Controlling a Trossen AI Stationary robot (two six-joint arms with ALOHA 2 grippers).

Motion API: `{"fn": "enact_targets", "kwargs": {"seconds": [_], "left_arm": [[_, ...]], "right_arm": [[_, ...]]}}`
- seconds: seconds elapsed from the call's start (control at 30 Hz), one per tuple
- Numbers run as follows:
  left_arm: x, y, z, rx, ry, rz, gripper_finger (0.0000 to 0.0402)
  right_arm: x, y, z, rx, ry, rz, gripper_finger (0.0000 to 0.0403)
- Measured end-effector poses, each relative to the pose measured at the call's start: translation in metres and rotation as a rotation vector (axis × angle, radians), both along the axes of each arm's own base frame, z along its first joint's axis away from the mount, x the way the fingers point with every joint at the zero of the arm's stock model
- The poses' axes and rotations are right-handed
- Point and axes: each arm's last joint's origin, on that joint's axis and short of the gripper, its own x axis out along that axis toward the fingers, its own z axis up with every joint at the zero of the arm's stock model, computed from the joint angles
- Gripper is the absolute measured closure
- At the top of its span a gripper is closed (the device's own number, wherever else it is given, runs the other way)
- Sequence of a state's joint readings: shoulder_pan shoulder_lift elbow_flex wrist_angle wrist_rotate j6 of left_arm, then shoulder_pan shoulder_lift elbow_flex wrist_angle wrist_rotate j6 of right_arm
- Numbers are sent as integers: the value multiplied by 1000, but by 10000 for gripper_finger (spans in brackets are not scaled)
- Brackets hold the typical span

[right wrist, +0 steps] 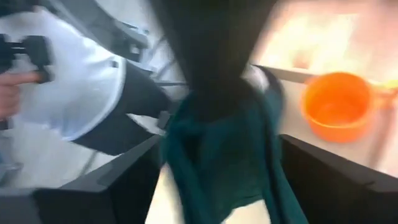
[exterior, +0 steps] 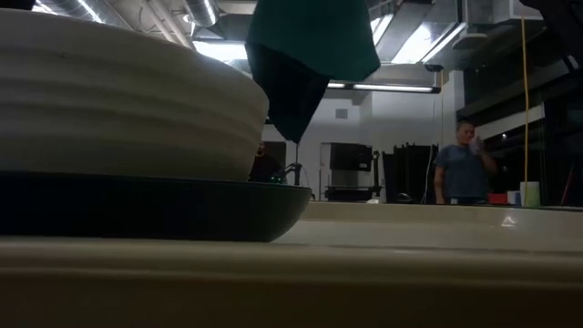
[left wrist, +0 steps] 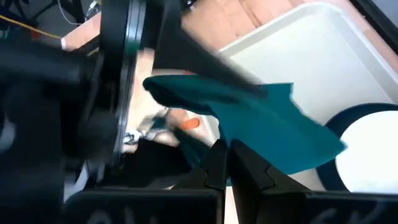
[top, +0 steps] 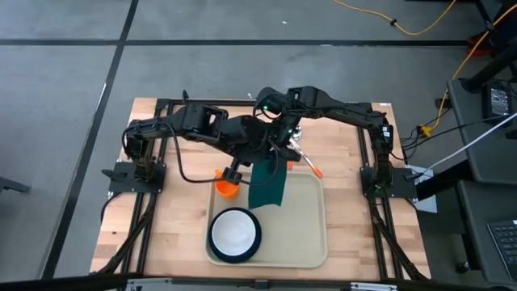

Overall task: Set up tray
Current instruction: Put the napkin on the tray to the right of the plate

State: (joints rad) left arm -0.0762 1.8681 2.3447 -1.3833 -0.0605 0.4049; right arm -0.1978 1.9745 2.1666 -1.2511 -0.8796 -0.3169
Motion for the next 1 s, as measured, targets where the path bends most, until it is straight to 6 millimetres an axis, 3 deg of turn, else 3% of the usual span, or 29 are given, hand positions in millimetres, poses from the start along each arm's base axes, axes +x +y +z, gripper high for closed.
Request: {"fn": "enact_targets", "kwargs": {"seconds": [0.13,0.43,0.67,1.0], "left_arm": [[1,0,0,-4,-3,6,400],[2,1,1,19,-20,27,400],[-7,0,8,-29,-32,55,366],[-46,-1,37,51,-125,225,301]], "right_arm": [[1,-2,-1,-38,0,-21,157],[0,-10,0,-41,-3,-44,384],[-4,-16,-2,-65,40,-74,392],[-22,-7,-7,-98,206,-31,394]]}}
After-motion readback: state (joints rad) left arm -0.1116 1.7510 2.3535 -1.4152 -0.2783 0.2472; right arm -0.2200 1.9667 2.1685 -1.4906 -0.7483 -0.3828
